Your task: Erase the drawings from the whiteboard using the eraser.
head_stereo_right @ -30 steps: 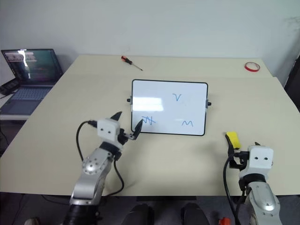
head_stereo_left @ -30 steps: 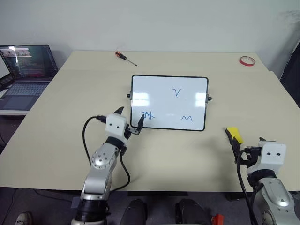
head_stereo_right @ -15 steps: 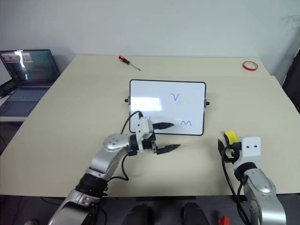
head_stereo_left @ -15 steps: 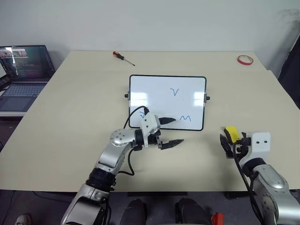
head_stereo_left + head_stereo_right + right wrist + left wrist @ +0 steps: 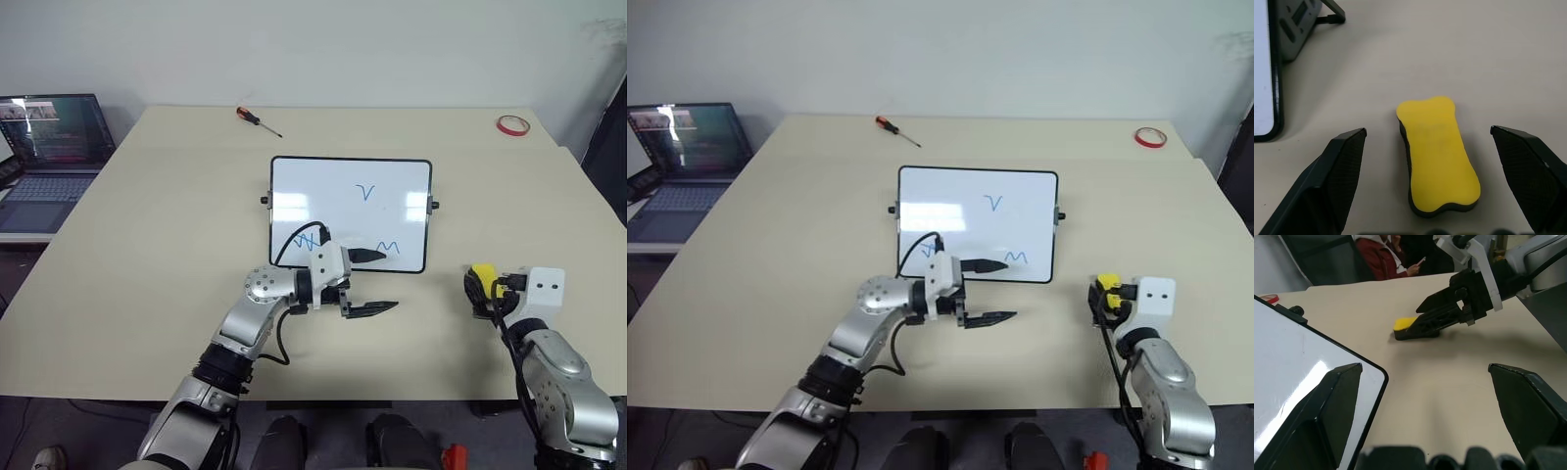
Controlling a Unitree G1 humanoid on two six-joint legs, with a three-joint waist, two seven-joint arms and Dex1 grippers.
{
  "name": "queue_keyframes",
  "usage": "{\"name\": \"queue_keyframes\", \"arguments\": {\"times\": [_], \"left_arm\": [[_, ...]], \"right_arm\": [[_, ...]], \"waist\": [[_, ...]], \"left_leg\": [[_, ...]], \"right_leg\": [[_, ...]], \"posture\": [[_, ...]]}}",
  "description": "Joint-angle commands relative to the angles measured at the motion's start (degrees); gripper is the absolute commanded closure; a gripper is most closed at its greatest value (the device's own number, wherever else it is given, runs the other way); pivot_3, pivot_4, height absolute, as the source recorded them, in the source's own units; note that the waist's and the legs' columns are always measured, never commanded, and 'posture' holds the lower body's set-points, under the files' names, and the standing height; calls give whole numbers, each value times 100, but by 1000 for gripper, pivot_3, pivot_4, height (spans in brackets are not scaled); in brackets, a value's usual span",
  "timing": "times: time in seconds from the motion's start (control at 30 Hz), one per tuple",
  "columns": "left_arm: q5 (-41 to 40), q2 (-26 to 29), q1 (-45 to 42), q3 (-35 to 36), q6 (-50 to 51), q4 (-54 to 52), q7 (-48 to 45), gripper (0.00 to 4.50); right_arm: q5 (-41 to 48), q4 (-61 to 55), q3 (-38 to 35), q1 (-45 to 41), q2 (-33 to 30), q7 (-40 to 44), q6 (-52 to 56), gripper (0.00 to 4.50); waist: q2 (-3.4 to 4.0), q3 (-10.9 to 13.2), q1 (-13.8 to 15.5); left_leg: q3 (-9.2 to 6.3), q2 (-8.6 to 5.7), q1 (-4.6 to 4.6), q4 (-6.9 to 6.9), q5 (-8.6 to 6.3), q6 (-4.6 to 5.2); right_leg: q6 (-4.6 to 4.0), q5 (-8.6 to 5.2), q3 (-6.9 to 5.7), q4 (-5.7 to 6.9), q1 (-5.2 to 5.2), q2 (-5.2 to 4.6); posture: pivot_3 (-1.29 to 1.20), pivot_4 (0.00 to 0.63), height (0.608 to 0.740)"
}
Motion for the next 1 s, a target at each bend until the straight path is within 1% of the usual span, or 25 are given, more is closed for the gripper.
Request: {"name": "queue_keyframes", "arguments": {"times": [0.03, 0.63, 0.7, 0.77, 0.8, 0.83, 0.97, 1.0], "left_arm": [[-31, 31, -82, 58, -38, -223, -28, 0], [15, 72, -99, 44, 4, -277, 4, 0], [20, 63, -102, 39, 12, -279, 16, 0], [25, 54, -111, 37, 17, -271, 23, 0], [30, 52, -122, 38, 12, -255, 25, 0], [34, 48, -136, 39, 8, -237, 28, 0], [39, 54, -159, 49, 8, -207, 29, 0], [39, 60, -161, 52, 7, -205, 28, 0]], "right_arm": [[156, -35, -135, -123, 41, -69, 13, 40], [183, 202, -65, -270, 64, -74, -98, 40], [183, 227, -79, -289, 74, -89, -113, 440], [194, 246, -93, -304, 89, -99, -132, 1003], [194, 258, -94, -312, 91, -103, -138, 1316], [191, 272, -94, -321, 90, -102, -145, 1743], [172, 321, -112, -355, 84, -123, -176, 3208], [170, 321, -125, -358, 93, -143, -184, 3381]], "waist": [[0, 0, 2], [1, 1, 2], [1, 1, 2], [1, 0, 2], [1, 1, 2], [1, 1, 2], [1, 0, 1], [1, 1, 1]], "left_leg": [[-1, 0, 0, 0, 0, 0], [-1, 0, -1, 0, 0, 0], [-1, 0, -1, 0, 0, 0], [-1, 1, -1, 0, 0, 0], [-1, 1, -1, 0, 0, 0], [-2, 1, -1, 0, 0, 0], [0, 0, -1, 0, 0, 0], [-1, 0, -1, 0, 0, 0]], "right_leg": [[0, 0, -1, 0, 0, 0], [0, 0, -1, 0, -1, 0], [0, 0, 0, 0, -1, 0], [0, 0, -1, 1, -2, 0], [0, 0, -1, 1, -2, 0], [0, 0, -1, 1, -2, 0], [0, 0, 0, 1, -2, 0], [0, 0, -1, 1, -2, 0]], "posture": [[0, 150, 740], [0, 150, 740], [0, 150, 740], [0, 150, 740], [0, 150, 740], [0, 150, 740], [0, 150, 740], [0, 150, 740]]}}
